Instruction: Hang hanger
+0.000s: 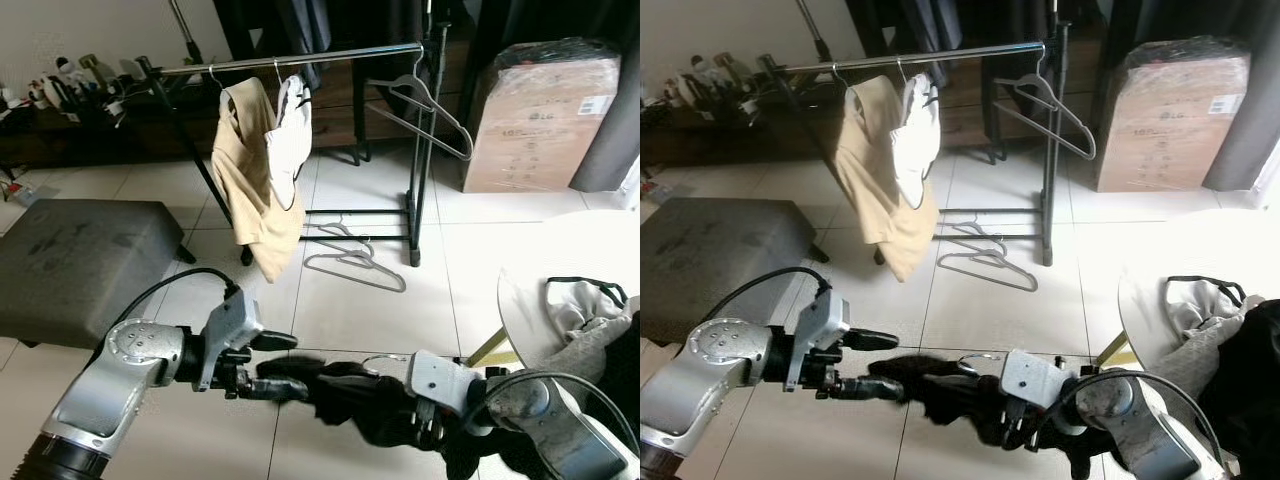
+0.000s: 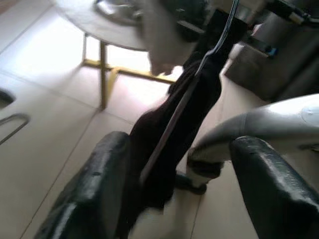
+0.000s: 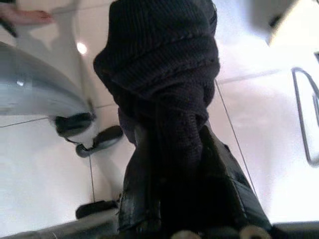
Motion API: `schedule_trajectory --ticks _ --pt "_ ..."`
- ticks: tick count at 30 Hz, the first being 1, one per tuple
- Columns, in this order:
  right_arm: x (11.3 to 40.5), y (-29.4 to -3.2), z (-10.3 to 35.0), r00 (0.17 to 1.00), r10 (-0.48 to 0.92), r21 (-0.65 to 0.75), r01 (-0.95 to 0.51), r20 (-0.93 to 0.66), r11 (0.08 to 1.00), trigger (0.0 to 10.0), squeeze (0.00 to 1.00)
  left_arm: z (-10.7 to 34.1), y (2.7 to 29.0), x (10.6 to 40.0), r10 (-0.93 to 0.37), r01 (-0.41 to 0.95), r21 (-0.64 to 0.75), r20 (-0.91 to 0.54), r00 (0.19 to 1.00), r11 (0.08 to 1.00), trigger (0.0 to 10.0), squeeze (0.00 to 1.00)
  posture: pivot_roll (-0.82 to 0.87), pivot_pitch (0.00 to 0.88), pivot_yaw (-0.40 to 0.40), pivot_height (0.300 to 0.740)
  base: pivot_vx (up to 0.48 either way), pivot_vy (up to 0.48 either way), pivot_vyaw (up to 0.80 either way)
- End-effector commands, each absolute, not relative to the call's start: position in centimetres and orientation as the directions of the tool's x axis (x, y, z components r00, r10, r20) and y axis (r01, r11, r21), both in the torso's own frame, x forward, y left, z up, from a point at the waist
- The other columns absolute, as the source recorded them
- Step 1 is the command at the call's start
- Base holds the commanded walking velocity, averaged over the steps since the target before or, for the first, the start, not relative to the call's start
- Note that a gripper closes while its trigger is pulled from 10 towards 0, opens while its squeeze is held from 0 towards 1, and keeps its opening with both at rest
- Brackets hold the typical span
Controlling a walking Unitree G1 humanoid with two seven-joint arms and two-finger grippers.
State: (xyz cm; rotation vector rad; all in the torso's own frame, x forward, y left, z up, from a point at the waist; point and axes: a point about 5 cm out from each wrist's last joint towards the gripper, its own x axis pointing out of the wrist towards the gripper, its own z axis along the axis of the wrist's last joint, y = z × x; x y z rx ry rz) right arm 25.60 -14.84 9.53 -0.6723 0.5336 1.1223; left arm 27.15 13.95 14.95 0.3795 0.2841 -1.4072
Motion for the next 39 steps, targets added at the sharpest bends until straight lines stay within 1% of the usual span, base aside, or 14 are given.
schedule_trajectory --ticks 1,2,5,7,9,13,14,17,24,29,36,37,38,39 --pt "25.3 -13.1 10.8 0.303 0.706 -0.228 -0.953 -0.64 0.201 0.0 0.0 14.6 13.2 27.1 -0.891 0.988 0.135 -0.435 0.131 0.079 10.0 0.0 -0.15 0.145 0.139 0.74 0.0 0.0 0.0" --pt "25.1 -12.9 10.9 0.285 0.714 -0.224 -0.958 -0.64 0.182 0.0 0.0 14.4 12.6 27.3 -0.885 0.983 0.173 -0.445 0.136 0.064 10.0 0.0 -0.16 0.148 0.14 0.74 0.0 0.0 0.0" --pt "25.0 -12.7 10.9 0.27 0.72 -0.222 -0.961 -0.639 0.163 0.0 0.0 14.4 11.4 27.1 -0.893 0.984 0.178 -0.441 0.087 0.008 10.0 0.0 -0.16 0.154 0.14 0.74 0.0 0.0 0.0" --pt "25.0 -12.7 10.9 0.268 0.721 -0.221 -0.962 -0.64 0.161 0.0 0.0 14.3 11.4 27.0 -0.893 0.984 0.18 -0.443 0.081 0.0 10.0 0.0 -0.16 0.154 0.14 0.74 0.0 0.0 0.0" --pt "24.9 -12.5 11.0 0.257 0.729 -0.219 -0.964 -0.635 0.149 0.0 0.0 13.9 11.1 26.9 -0.881 0.979 0.198 -0.469 0.059 -0.04 10.0 0.0 -0.16 0.157 0.141 0.74 0.0 0.0 0.0" --pt "24.6 -12.3 11.1 0.238 0.736 -0.213 -0.968 -0.634 0.131 0.0 0.0 13.4 11.3 26.9 -0.864 0.976 0.207 -0.501 0.044 -0.07 10.0 0.0 -0.16 0.16 0.141 0.74 0.0 0.0 0.0" --pt "24.6 -12.3 11.1 0.232 0.736 -0.21 -0.97 -0.636 0.124 0.0 0.0 13.0 11.8 26.8 -0.84 0.974 0.2 -0.542 0.022 -0.104 10.0 0.0 -0.16 0.162 0.141 0.74 0.0 0.0 0.0" --pt "24.6 -12.3 11.2 0.227 0.737 -0.21 -0.971 -0.636 0.118 0.0 0.0 12.7 12.1 26.7 -0.817 0.971 0.197 -0.577 0.004 -0.135 10.0 0.0 -0.16 0.162 0.141 0.74 0.0 0.0 0.0" --pt "24.7 -12.1 11.6 0.223 0.744 -0.218 -0.97 -0.63 0.106 0.0 0.0 11.6 11.6 27.0 -0.793 0.958 0.243 -0.609 0.031 -0.149 10.0 0.0 -0.17 0.165 0.139 0.74 0.0 0.0 0.0" --pt "24.6 -12.1 11.8 0.217 0.745 -0.221 -0.971 -0.63 0.096 0.0 0.0 11.4 11.2 27.1 -0.805 0.952 0.27 -0.591 0.046 -0.143 10.0 0.0 -0.17 0.166 0.136 0.74 0.0 0.0 0.0" --pt "24.6 -12.0 11.9 0.211 0.749 -0.22 -0.971 -0.629 0.088 0.0 0.0 11.1 10.8 27.4 -0.805 0.948 0.28 -0.591 0.048 -0.149 10.0 0.0 -0.17 0.169 0.135 0.74 0.0 0.0 0.0" --pt "24.6 -12.0 11.9 0.21 0.749 -0.22 -0.972 -0.629 0.088 0.0 0.0 11.0 10.9 27.5 -0.802 0.949 0.278 -0.596 0.047 -0.151 3.7 0.0 -0.17 0.169 0.135 0.74 0.0 0.0 0.0" --pt "24.6 -12.0 12.0 0.209 0.748 -0.219 -0.972 -0.63 0.088 0.0 0.0 10.9 10.9 27.5 -0.799 0.948 0.277 -0.6 0.046 -0.154 1.4 0.0 -0.17 0.17 0.134 0.74 0.0 0.0 0.0" --pt "24.6 -12.0 12.0 0.209 0.748 -0.219 -0.972 -0.63 0.088 0.0 0.0 10.9 10.9 27.5 -0.799 0.948 0.277 -0.6 0.046 -0.154 1.4 0.0 -0.17 0.17 0.134 0.74 0.0 0.0 0.0"
